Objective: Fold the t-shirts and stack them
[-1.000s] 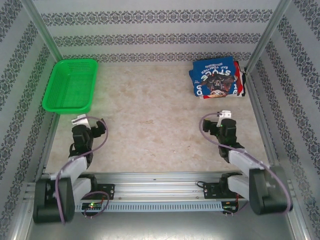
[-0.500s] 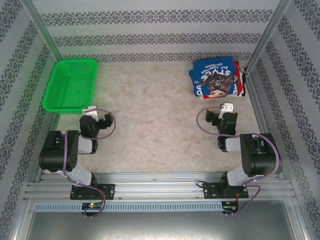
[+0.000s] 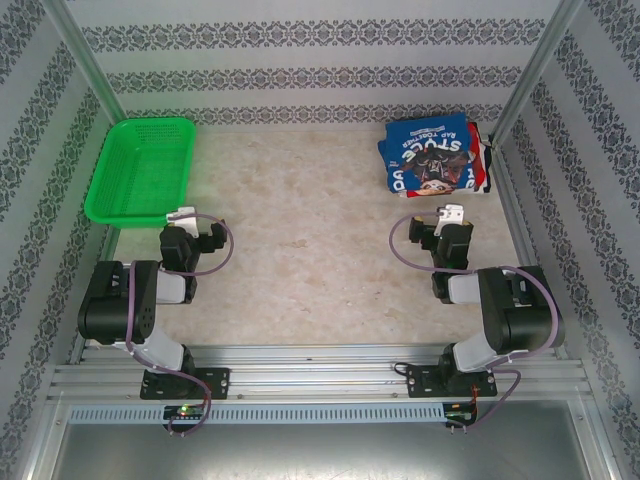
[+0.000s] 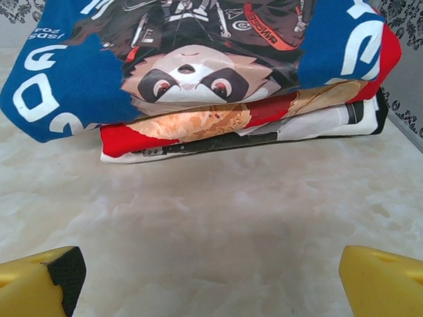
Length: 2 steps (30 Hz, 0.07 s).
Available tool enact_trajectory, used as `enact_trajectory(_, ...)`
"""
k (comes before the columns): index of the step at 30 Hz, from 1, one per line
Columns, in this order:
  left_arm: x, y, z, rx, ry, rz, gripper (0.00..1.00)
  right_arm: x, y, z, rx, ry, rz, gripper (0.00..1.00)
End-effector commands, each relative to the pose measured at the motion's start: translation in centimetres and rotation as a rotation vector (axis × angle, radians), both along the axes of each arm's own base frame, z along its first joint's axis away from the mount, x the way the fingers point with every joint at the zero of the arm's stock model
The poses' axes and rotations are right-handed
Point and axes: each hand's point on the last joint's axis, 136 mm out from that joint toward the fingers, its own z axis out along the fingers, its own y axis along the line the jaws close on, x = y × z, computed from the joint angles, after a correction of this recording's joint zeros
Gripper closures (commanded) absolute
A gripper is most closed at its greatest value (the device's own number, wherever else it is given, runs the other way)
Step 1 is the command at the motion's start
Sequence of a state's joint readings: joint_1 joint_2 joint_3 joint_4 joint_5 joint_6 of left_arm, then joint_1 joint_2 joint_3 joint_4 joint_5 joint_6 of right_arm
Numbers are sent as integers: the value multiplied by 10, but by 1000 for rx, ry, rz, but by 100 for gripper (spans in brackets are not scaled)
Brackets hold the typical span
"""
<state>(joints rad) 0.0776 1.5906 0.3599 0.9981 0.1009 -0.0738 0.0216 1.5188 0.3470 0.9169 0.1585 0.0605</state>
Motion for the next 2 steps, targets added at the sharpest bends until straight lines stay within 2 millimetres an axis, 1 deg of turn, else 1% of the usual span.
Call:
enact_trajectory(1,-1,-4,0,20,1,-17,0,4,0,14,18,-50,6,2)
enact_trajectory(2,-2,-4,0,19,0,-18,0,4,0,14,16,-50,6,2)
